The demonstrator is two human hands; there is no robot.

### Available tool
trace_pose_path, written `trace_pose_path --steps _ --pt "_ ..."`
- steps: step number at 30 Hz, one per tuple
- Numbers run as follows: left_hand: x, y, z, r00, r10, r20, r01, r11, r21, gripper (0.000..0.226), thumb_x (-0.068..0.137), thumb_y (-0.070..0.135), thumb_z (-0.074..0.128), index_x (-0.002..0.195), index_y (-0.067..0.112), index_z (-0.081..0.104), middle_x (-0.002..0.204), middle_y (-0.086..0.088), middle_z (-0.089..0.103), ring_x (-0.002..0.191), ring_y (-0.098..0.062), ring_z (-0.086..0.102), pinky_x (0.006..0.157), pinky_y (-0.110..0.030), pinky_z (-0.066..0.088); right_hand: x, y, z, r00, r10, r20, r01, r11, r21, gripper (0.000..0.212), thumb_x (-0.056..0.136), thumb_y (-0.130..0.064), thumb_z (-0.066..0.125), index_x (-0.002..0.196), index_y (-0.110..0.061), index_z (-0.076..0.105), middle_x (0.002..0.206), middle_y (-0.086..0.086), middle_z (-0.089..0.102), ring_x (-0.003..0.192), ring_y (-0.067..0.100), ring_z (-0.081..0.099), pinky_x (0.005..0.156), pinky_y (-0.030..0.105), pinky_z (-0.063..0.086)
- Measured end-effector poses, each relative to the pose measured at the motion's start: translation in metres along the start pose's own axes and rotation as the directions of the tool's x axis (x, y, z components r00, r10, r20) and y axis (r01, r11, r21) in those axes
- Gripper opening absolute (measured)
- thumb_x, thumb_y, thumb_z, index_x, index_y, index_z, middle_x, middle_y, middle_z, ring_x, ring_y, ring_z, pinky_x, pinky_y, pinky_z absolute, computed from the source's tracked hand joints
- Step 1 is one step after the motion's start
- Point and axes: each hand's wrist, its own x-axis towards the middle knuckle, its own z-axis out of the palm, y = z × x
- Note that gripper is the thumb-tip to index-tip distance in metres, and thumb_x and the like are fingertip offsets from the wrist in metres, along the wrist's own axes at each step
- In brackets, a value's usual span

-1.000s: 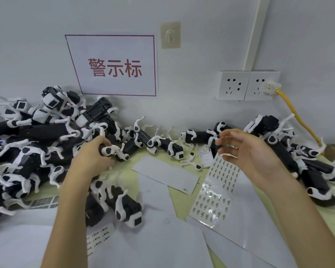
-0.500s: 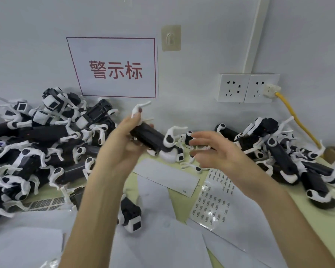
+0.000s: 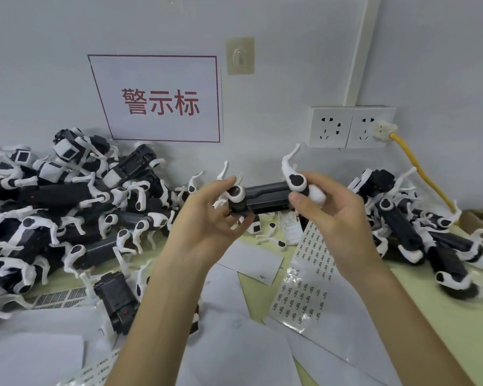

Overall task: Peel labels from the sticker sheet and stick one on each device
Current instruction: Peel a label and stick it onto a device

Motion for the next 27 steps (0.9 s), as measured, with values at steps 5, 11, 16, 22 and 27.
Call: trace_pose_path --steps 5,11,16,22,27 --pt "0.002 -0.015 0.010 0.948 0.292 -0.127 -0.177 0.814 0.553 0.049 0.090 0.006 0.068 0.132 0.024 0.051 0.135 0.001 0.056 0.117 -0.018 0.057 0.097 -0.029 0.050 0.002 -0.009 -0.008 0.991 -0.066 -0.119 0.062 0.997 -0.039 0.024 0.085 -0.018 0.075 0.107 -0.026 0.073 0.098 -0.002 0.071 0.087 0.010 0.066 0.073 0.027 0.059" --pt "-0.003 -0.021 0.019 0.934 0.147 0.325 -0.356 0.368 0.859 0.015 0.099 0.039 0.064 0.113 0.037 0.070 0.110 0.018 0.073 0.107 -0.002 0.065 0.084 -0.016 0.048 0.003 -0.014 -0.016 0.994 -0.039 -0.103 0.025 0.991 -0.134 0.025 0.081 -0.029 0.077 0.106 -0.030 0.072 0.097 -0.004 0.071 0.093 0.018 0.068 0.076 0.039 0.060" --pt "-0.005 -0.039 0.022 0.915 0.186 0.357 -0.353 -0.058 0.934 0.036 0.084 0.069 0.063 0.108 0.042 0.064 0.113 0.027 0.064 0.121 -0.011 0.057 0.117 -0.062 0.025 0.003 -0.018 -0.017 1.000 -0.024 0.005 0.025 0.977 -0.212 0.025 0.081 -0.029 0.082 0.104 -0.032 0.072 0.094 -0.012 0.070 0.090 0.012 0.066 0.076 0.038 0.061" --pt "0.002 -0.041 0.016 0.846 0.301 0.440 -0.310 -0.394 0.865 0.032 0.083 0.069 0.058 0.097 0.042 0.070 0.132 0.017 0.062 0.138 -0.018 0.047 0.121 -0.065 0.013 0.001 -0.018 -0.013 0.998 -0.003 0.064 0.017 0.973 -0.232 0.027 0.082 -0.025 0.084 0.106 -0.033 0.072 0.097 -0.008 0.070 0.086 0.019 0.069 0.074 0.041 0.062" --pt "0.014 -0.049 0.008 0.943 0.259 0.208 -0.259 0.180 0.949 0.018 0.076 0.045 0.072 0.084 0.029 0.070 0.075 0.014 0.075 0.068 -0.004 0.072 0.070 -0.035 0.060 0.009 -0.009 -0.026 0.996 0.085 -0.003 -0.084 0.976 -0.202 0.031 0.090 -0.038 0.073 0.120 -0.034 0.065 0.117 -0.010 0.069 0.102 0.010 0.071 0.082 0.033 0.061"
